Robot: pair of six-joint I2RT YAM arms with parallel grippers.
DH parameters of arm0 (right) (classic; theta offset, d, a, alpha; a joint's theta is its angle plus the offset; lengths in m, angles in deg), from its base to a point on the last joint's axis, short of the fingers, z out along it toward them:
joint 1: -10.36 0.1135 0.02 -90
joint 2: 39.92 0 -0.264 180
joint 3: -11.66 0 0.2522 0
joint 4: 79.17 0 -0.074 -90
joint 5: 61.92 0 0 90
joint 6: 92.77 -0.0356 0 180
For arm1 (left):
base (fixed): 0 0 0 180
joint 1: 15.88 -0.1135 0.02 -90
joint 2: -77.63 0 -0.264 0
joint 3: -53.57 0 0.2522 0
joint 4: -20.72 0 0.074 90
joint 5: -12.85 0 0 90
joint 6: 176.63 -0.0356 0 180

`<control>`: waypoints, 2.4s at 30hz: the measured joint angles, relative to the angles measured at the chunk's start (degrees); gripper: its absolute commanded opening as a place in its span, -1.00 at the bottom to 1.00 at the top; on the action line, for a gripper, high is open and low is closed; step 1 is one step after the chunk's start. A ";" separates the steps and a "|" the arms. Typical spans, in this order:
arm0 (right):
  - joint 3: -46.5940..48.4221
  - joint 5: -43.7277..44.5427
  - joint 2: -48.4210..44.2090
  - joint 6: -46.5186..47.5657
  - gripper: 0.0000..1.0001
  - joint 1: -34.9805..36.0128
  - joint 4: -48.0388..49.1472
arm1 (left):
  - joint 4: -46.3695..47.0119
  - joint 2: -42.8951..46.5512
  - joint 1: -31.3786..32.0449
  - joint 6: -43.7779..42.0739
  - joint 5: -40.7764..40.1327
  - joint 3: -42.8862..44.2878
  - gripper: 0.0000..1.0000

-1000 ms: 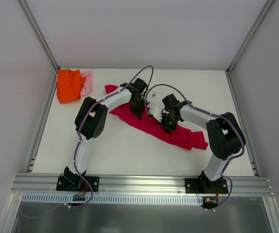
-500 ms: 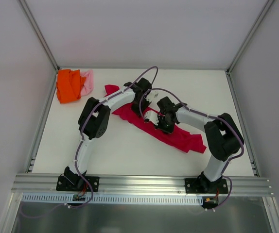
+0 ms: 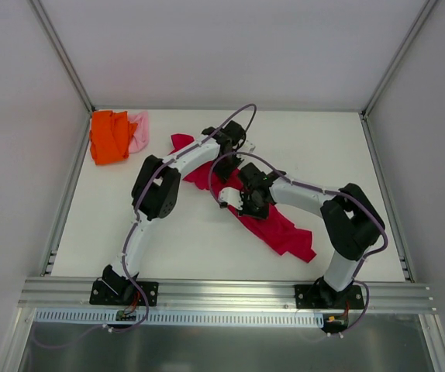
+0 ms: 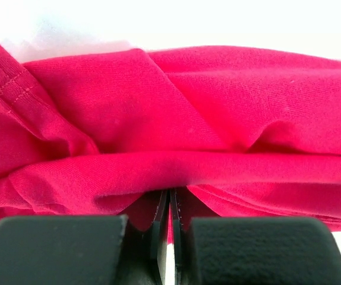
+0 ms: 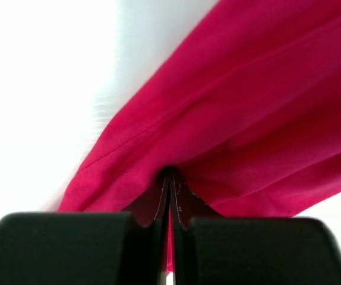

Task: Fold and stack the t-shirts
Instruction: Rotate the tshirt 90 degrees

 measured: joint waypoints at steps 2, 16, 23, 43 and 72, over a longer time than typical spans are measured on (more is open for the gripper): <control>0.15 0.09 0.02 0.04 -0.98 0.76 -0.61 | -0.13 -0.13 0.35 -0.39 -0.20 0.37 -1.00; 1.97 2.60 1.66 0.28 -0.98 6.01 -4.07 | 0.81 -0.28 2.95 -3.13 -0.35 0.90 -1.00; 2.27 3.34 1.97 0.74 -0.98 7.37 -5.40 | 1.55 -0.26 4.70 -4.72 0.07 0.90 -1.00; 5.20 8.76 4.85 0.50 -0.98 12.92 -8.11 | 7.39 3.56 9.57 -7.61 -2.23 -2.10 -1.00; -12.76 27.43 -20.41 4.66 -0.56 2.49 24.76 | 16.31 8.96 -2.45 -4.28 -22.38 -5.16 -1.00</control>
